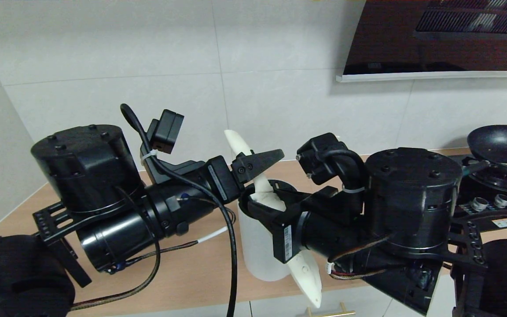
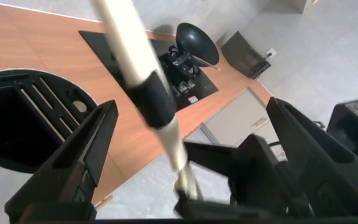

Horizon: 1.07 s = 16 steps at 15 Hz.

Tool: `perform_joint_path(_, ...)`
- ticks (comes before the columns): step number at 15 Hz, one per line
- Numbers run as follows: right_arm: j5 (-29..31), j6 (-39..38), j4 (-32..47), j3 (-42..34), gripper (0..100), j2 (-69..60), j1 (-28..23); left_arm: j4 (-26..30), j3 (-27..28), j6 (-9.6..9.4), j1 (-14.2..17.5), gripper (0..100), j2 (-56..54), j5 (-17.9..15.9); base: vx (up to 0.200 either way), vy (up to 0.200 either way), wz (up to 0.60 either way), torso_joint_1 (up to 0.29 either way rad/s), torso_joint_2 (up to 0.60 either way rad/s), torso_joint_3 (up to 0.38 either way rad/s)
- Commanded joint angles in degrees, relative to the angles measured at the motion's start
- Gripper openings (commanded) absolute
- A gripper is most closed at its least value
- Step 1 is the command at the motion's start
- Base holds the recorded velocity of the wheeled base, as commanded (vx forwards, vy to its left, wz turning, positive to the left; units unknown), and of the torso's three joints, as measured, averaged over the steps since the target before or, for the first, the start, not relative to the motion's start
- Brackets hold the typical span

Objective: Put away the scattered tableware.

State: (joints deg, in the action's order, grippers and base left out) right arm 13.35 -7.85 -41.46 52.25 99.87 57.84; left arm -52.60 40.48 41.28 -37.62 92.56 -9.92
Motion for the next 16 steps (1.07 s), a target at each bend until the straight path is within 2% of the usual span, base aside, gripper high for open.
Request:
perform_joint_path(1, 0.01, 0.03, -0.02, -0.13, 0, 0.15, 0.16, 0.04, 0.03, 0.03, 0.0, 100, -0.1, -0.01, 0.0, 0.0, 0.0, 0.0, 0.0, 0.0)
perform_joint_path(4, 0.01, 0.12, -0.02, -0.66, 0, -0.37, 0.16, -0.04, 0.3, -0.06, 0.27, 100, -0.01, 0.78, 0.0, 0.0, 0.0, 0.0, 0.0, 0.0)
perform_joint_path(6, 0.01, 0.12, -0.02, -0.74, 0, -0.37, 0.16, -0.04, 0.12, -0.76, 0.27, 100, 0.34, 0.87, 0.0, 0.0, 0.0, 0.0, 0.0, 0.0)
perform_joint_path(7, 0.01, 0.03, -0.02, -0.74, 0, -0.37, 0.25, -0.04, 0.12, -1.02, 0.27, 0, 0.43, 0.87, 0.0, 0.0, 0.0, 0.0, 0.0, 0.0)
perform_joint_path(16, 0.1, 0.12, -0.02, -1.1, 0, -2.39, 0.69, -0.04, 0.12, -1.2, 0.27, 0, 0.69, 1.05, 0.0, 0.0, 0.0, 0.0, 0.0, 0.0)
